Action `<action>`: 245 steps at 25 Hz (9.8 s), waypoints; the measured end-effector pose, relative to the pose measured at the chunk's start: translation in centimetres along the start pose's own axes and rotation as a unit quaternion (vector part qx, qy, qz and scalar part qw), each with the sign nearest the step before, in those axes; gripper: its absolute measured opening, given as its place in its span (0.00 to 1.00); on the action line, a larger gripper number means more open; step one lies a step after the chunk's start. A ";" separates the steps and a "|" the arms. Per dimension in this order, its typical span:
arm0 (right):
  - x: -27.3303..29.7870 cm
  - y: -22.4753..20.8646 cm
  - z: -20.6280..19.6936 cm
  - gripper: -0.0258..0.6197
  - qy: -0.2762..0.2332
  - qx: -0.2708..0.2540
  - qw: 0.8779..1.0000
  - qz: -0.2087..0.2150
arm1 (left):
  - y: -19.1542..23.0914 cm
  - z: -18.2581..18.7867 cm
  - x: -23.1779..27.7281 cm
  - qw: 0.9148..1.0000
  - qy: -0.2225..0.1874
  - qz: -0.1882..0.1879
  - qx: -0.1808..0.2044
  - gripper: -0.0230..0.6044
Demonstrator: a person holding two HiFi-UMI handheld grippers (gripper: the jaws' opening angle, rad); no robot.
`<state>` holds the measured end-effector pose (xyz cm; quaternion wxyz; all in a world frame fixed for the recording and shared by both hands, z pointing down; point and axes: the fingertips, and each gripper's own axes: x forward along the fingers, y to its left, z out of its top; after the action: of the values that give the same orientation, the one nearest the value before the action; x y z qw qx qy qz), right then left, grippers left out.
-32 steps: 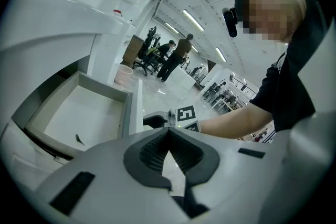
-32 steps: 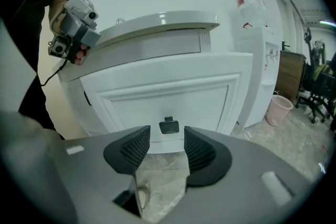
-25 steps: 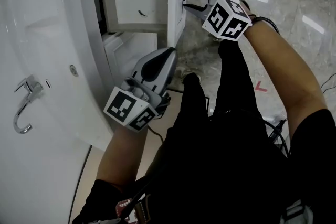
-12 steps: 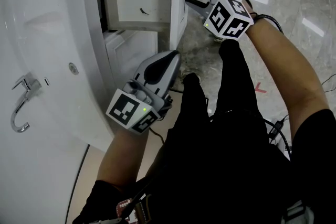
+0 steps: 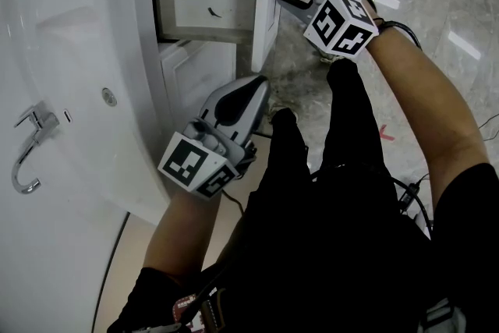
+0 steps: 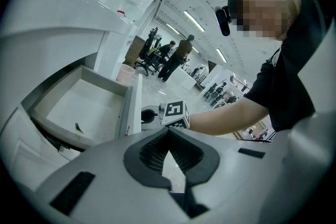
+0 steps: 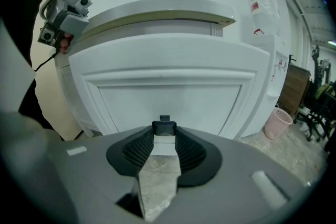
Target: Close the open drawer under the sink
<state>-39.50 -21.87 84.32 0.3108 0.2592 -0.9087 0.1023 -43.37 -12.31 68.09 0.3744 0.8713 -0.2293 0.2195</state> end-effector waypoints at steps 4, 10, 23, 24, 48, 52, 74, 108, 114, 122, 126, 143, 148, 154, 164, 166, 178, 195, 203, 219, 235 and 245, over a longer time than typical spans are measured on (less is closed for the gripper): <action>0.1 0.0 0.4 0.23 0.001 0.000 1.000 -0.001 | -0.1 0.0 -0.3 1.000 -0.003 -0.001 -0.003 0.02; 0.0 0.1 0.6 0.23 0.002 -0.002 1.000 -0.002 | -0.4 -0.4 -0.7 1.000 -0.007 0.001 -0.006 0.02; 2.8 0.0 2.2 0.23 0.000 -0.003 1.000 0.007 | 1.6 -0.4 -2.0 1.000 -0.019 0.010 -0.020 0.02; 3.0 0.0 2.3 0.23 0.000 -0.002 1.000 0.008 | 1.9 -0.5 -2.0 1.000 -0.018 0.012 -0.020 0.02; 6.0 -0.3 4.8 0.23 -0.012 -0.002 1.000 0.011 | 4.0 -0.9 -3.4 0.999 -0.025 0.019 -0.030 0.02; 6.1 -0.3 4.9 0.23 -0.014 0.000 1.000 0.007 | 4.0 -1.1 -3.4 0.999 -0.022 0.018 -0.030 0.02; 7.7 0.0 6.2 0.23 -0.032 0.009 0.999 0.006 | 6.1 -1.9 -3.0 0.998 -0.020 0.063 -0.009 0.02; 10.7 -0.1 8.8 0.23 -0.047 0.007 0.999 0.000 | 6.6 -3.1 -3.1 0.997 -0.017 0.075 -0.012 0.02; 11.8 -0.2 9.5 0.23 -0.047 0.003 0.999 0.002 | 6.5 -3.0 -3.4 0.997 -0.024 0.071 -0.015 0.02; 13.4 -0.1 10.8 0.23 -0.046 0.002 0.999 0.004 | 7.2 -2.7 -4.3 0.997 -0.034 0.071 -0.020 0.02; 14.1 0.0 11.4 0.23 -0.046 -0.001 0.999 0.007 | 7.3 -2.7 -4.4 0.996 -0.041 0.071 -0.026 0.02; 15.7 -0.3 12.6 0.23 -0.045 0.004 0.999 0.005 | 7.8 -3.2 -5.3 0.996 -0.037 0.073 -0.028 0.02; 15.9 -0.3 12.8 0.23 -0.041 0.008 0.999 0.009 | 7.6 -3.1 -5.5 0.996 -0.037 0.074 -0.025 0.02; 16.0 -0.3 12.8 0.23 -0.034 0.018 0.999 0.008 | 7.4 -3.1 -6.4 0.996 -0.037 0.072 -0.023 0.02; 14.4 0.6 11.4 0.25 -0.006 0.031 0.999 -0.002 | 6.2 -0.7 -8.6 0.994 -0.070 0.080 -0.025 0.02; 13.0 0.7 10.7 0.24 0.005 0.039 0.999 -0.008 | 5.8 0.0 -9.5 0.993 -0.079 0.081 -0.021 0.02; -0.2 0.3 13.0 0.06 -0.027 0.133 0.990 -0.049 | 2.5 5.9 -16.6 0.984 -0.133 0.121 -0.003 0.02; -15.7 -0.9 31.1 0.04 -0.072 0.119 0.986 -0.091 | -2.8 16.8 -37.1 0.935 -0.295 0.195 0.028 0.02; -16.1 4.5 42.0 0.04 -0.088 0.072 0.992 -0.058 | -2.9 15.9 -50.8 0.893 -0.372 0.251 0.023 0.02; -8.7 23.1 60.3 0.04 -0.114 -0.037 0.991 0.061 | -1.0 2.0 -75.6 0.800 -0.463 0.379 -0.044 0.02; -4.8 34.7 71.0 0.04 -0.143 -0.066 0.973 0.171 | -4.4 -5.3 -85.7 0.752 -0.468 0.457 -0.087 0.02; -4.6 31.5 72.3 0.04 -0.144 -0.107 0.934 0.310 | -5.7 -1.9 -80.6 0.677 -0.486 0.538 -0.122 0.02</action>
<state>-90.26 -18.46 23.82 0.1557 -0.0581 -0.9844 0.0569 -104.88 11.58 21.45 0.1305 0.5279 -0.8331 -0.1017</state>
